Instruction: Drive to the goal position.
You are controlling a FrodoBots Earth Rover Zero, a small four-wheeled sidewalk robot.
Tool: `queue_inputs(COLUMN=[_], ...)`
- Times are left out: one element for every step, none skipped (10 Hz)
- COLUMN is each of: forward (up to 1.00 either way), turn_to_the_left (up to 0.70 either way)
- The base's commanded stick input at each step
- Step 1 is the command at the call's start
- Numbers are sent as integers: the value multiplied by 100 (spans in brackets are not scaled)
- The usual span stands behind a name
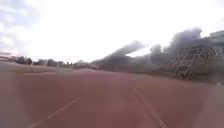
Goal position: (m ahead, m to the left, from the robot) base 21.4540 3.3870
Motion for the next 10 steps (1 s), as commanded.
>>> queue_inputs(forward=[70,70,70,70,70,70,70,70,70,70], turn_to_the_left=[0,0,0,0,0,0,0,0,0,0])
